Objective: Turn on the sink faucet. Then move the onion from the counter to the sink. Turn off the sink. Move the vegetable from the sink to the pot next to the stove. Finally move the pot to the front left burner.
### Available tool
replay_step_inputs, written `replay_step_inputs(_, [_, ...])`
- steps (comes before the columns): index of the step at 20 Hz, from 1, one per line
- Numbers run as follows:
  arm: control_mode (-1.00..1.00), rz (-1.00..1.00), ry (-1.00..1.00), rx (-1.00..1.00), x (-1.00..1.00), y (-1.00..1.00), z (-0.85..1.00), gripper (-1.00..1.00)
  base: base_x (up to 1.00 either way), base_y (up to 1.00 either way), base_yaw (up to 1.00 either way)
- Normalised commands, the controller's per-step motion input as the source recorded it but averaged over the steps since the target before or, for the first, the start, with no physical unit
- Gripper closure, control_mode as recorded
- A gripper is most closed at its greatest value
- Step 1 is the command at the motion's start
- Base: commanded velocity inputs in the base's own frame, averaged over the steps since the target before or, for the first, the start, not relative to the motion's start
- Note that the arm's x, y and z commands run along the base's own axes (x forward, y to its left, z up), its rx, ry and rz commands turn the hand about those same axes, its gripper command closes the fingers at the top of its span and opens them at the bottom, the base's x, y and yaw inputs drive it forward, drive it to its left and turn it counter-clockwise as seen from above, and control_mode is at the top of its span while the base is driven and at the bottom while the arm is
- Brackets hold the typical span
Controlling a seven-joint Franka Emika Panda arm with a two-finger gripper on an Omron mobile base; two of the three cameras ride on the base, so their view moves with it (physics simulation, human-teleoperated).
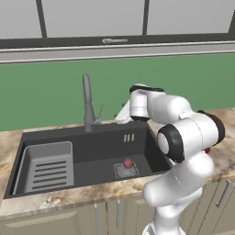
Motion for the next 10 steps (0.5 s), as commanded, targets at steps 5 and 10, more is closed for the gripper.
replay_step_inputs(5, [-1.0, -0.09, 0.13, 0.0, -0.26, -0.03, 0.42, -1.0, 0.0, 0.0, 0.0])
replay_step_inputs(10, [-1.0, -0.07, 0.17, 0.0, -0.26, -0.09, 0.05, -1.0, 0.0, 0.0, 0.0])
